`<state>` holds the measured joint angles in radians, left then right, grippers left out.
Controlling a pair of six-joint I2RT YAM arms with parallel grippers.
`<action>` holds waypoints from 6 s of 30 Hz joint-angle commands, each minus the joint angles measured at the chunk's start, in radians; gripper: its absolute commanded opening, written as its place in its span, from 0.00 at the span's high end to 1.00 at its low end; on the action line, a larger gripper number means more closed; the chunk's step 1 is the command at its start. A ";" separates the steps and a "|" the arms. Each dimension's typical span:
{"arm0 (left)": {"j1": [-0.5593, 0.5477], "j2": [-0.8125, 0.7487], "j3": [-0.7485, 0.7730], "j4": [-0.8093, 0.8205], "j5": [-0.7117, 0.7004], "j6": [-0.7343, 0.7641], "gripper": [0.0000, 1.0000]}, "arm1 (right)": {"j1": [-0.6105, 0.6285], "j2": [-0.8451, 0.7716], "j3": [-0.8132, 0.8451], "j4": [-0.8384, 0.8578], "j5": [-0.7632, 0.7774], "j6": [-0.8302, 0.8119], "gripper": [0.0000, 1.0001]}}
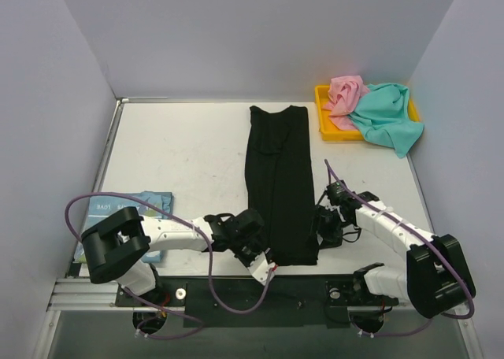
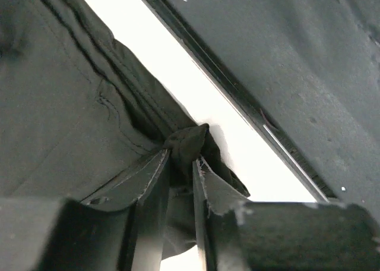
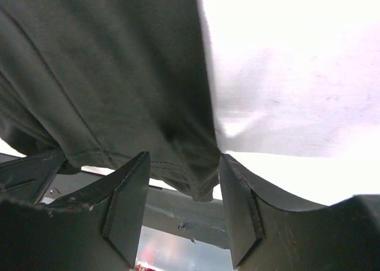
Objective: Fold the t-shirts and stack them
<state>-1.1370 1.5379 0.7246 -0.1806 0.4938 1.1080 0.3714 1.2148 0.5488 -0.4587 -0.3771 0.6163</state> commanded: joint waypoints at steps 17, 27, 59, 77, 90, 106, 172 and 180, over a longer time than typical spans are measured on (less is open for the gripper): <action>0.034 -0.180 -0.014 -0.281 -0.064 0.053 0.43 | -0.011 -0.020 -0.062 -0.083 -0.048 0.019 0.52; 0.026 -0.157 -0.152 0.093 -0.115 -0.031 0.57 | 0.060 0.112 -0.075 0.058 -0.071 0.083 0.84; 0.577 0.407 0.772 0.139 -0.190 -0.668 1.00 | -0.287 0.791 1.144 -0.176 -0.224 -0.174 1.00; 0.643 0.648 0.975 0.115 -0.190 -0.668 1.00 | -0.330 1.114 1.464 -0.173 -0.281 -0.122 0.96; 0.681 0.722 1.182 0.080 -0.402 -0.692 0.26 | -0.338 0.961 1.434 -0.120 -0.048 -0.193 0.65; 0.683 0.676 1.121 -0.252 0.089 -0.610 0.80 | -0.232 1.103 1.358 -0.070 -0.163 -0.132 1.00; 0.454 0.357 0.607 -0.361 -0.149 -0.099 1.00 | -0.272 0.594 0.600 -0.058 -0.095 -0.188 1.00; 0.453 0.130 0.613 -0.873 0.057 -0.056 1.00 | -0.079 0.203 0.389 -0.334 -0.094 -0.237 1.00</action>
<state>-0.6868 1.8256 1.3071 -0.6777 0.4156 1.0161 0.1860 1.6363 1.0256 -0.5419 -0.4786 0.4126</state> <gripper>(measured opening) 0.036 0.023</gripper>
